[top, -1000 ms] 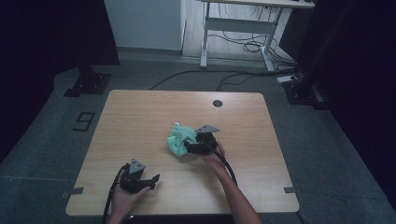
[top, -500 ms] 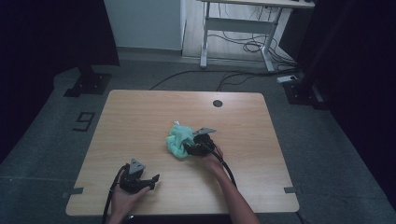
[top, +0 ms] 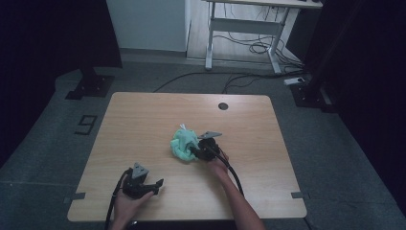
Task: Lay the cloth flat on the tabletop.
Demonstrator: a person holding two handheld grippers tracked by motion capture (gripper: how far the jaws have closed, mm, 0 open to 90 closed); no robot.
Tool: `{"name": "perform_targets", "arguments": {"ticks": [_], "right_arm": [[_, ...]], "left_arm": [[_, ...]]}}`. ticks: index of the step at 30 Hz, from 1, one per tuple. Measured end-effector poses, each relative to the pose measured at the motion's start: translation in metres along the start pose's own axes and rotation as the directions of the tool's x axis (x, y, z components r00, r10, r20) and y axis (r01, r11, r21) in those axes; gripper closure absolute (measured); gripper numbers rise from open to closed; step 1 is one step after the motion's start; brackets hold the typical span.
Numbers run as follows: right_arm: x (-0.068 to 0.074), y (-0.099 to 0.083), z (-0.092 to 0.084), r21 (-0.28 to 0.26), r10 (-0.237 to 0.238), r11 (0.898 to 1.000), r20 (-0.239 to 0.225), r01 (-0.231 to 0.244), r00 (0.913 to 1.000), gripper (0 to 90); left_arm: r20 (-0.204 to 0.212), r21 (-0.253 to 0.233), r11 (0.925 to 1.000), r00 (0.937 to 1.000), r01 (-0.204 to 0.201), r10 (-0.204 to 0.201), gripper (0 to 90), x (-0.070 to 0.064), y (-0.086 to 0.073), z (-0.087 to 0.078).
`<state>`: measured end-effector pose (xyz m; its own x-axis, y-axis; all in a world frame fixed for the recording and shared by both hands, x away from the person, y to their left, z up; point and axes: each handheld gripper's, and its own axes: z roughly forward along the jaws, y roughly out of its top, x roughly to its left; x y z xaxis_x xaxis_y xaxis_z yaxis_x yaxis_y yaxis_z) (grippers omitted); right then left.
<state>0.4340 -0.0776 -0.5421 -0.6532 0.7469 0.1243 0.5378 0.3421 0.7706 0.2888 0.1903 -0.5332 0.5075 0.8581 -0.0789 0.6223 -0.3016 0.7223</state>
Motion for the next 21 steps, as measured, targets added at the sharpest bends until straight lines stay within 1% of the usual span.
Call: {"name": "perform_targets", "arguments": {"ticks": [5, 11, 19, 20, 21], "right_arm": [[-0.001, -0.001, -0.004, -0.011, -0.005, 1.000, -0.009, 0.005, 0.9999, 76.0], [-0.001, -0.003, -0.011, -0.034, 0.004, 0.999, -0.028, -0.005, 0.9996, 77.1], [0.002, -0.008, -0.033, -0.090, -0.007, 0.996, -0.052, 0.003, 0.9986, 77.7], [0.002, -0.008, -0.033, -0.090, -0.007, 0.996, -0.052, 0.003, 0.9986, 77.7], [0.003, -0.009, -0.040, -0.107, -0.008, 0.994, -0.058, 0.001, 0.9983, 77.8]], "left_arm": [[-0.001, -0.001, 1.0000, 1.0000, 0.003, -0.003, 25.1, 0.001, 0.000, 0.000], [-0.004, -0.005, 1.0000, 1.0000, 0.005, -0.005, 25.1, 0.002, 0.000, -0.001], [-0.004, -0.009, 1.0000, 1.0000, 0.001, -0.001, 25.3, 0.001, 0.000, -0.001], [-0.004, -0.009, 1.0000, 1.0000, 0.001, -0.001, 25.3, 0.001, 0.000, -0.001], [-0.004, -0.009, 1.0000, 1.0000, -0.001, 0.001, 25.3, 0.000, 0.000, -0.001]]}}
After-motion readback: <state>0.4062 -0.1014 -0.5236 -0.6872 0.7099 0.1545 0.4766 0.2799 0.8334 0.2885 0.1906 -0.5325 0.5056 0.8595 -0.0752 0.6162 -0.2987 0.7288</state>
